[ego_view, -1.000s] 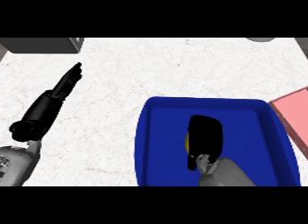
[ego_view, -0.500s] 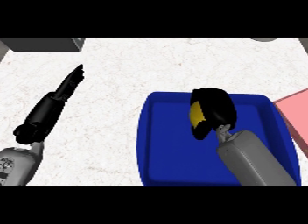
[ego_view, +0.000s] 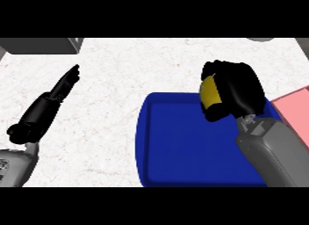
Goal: Pick the lemon from the tray and place it in the cardboard box
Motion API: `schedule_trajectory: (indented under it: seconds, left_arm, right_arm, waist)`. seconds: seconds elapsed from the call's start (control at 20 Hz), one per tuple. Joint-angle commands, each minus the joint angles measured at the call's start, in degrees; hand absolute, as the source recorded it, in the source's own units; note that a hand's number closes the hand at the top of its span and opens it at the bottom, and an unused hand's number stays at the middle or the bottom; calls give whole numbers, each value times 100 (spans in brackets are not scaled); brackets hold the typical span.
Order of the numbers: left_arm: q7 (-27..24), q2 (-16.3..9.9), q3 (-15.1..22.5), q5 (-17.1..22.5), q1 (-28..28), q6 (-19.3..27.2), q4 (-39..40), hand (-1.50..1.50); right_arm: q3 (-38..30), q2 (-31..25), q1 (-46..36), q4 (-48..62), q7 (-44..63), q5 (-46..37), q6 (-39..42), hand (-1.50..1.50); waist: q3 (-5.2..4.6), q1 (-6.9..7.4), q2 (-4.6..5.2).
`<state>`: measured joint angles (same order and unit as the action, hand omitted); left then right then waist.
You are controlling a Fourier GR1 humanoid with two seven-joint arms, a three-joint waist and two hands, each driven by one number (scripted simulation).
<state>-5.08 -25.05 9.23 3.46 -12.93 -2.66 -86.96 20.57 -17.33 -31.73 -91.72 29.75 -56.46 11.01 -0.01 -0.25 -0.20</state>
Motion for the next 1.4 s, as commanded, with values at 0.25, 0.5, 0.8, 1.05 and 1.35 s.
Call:
schedule_trajectory:
  seconds: [0.25, 0.5, 0.8, 1.05, 1.35]
  left_arm:
    - [-100, 42, -93, -138, -37, -22, 135, 0]
    - [127, 278, 15, -235, -170, 40, 128, 0]
    - [190, 361, -109, -295, -169, -93, 135, 0]
    - [-24, 169, -235, -182, 283, -304, -294, 0]
    - [-27, 133, -422, -147, 91, -397, -101, 0]
  right_arm:
    - [-1379, 131, -235, -1153, 1566, -196, -224, 150]
    - [-2611, -642, -189, -800, 1153, 114, -364, 150]
    - [-3480, -1146, -16, -400, 819, 490, -279, 150]
    - [-3931, -2066, 87, 770, -103, 828, 279, 150]
    - [-4126, -2301, 314, 1431, -123, 1451, 1566, 150]
  waist:
    - [-2, -86, 1]
    - [5, -47, 33]
    - [3, -1, 22]
    - [4, 65, 24]
    - [1, 37, 25]
